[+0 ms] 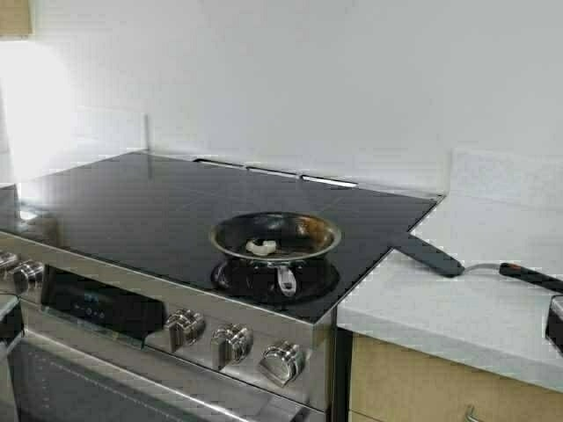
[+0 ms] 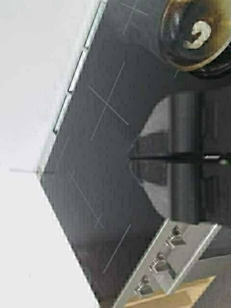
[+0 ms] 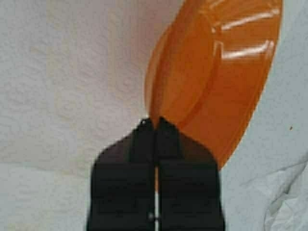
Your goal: Add oil to the pan and cook the shrimp and serve it
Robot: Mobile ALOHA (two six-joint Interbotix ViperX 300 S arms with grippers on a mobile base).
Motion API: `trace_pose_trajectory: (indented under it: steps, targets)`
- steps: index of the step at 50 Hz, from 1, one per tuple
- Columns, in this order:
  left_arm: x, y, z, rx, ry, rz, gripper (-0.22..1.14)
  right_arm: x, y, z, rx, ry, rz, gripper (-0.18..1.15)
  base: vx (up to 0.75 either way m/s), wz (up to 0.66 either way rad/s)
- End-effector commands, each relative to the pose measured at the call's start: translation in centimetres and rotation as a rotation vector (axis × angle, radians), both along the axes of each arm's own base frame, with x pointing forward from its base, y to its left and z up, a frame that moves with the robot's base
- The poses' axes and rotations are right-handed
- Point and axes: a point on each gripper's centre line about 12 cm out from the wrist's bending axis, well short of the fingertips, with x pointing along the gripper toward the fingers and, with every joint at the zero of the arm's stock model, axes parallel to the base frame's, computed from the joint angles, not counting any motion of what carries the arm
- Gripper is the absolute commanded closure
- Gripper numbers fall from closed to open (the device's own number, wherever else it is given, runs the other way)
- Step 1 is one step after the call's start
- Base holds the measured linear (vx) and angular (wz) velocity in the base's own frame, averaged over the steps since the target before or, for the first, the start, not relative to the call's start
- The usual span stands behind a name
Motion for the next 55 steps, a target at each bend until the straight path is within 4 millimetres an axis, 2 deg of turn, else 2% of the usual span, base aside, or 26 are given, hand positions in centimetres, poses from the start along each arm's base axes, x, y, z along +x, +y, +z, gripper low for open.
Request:
trace_pose_trajectory:
  steps: [1, 20, 24, 33, 38, 47, 55]
  targets:
    - [0.2, 0.0, 0.3, 0.003, -0.005, 0.001, 0.89, 1.0, -0.3, 1.0, -0.015, -0.031, 0.004, 0.91, 0.00, 0.00]
    - [0.3, 0.1, 0.3, 0.001, -0.006, 0.003, 0.89, 1.9, -0.4, 1.4, -0.030, -0.036, 0.032, 0.87, 0.00, 0.00]
    - [0.3, 0.1, 0.4, 0.001, -0.008, 0.003, 0.89, 2.0, -0.5, 1.4, -0.028, -0.038, 0.030, 0.77, 0.00, 0.00]
    - [0.2, 0.0, 0.4, 0.000, -0.008, 0.002, 0.89, 2.3, -0.7, 1.3, 0.008, -0.070, -0.034, 0.32, 0.00, 0.00]
    - [0.2, 0.0, 0.4, 0.000, -0.008, 0.002, 0.89, 2.6, -0.9, 1.5, 0.034, -0.091, -0.070, 0.13, 0.00, 0.00]
    - [0.3, 0.1, 0.3, -0.002, -0.006, 0.003, 0.89, 2.9, -0.7, 1.8, 0.061, -0.095, -0.070, 0.10, 0.00, 0.00]
    - [0.3, 0.0, 0.3, 0.000, -0.006, 0.001, 0.89, 3.3, 0.2, 1.6, 0.152, -0.112, -0.047, 0.10, 0.00, 0.00]
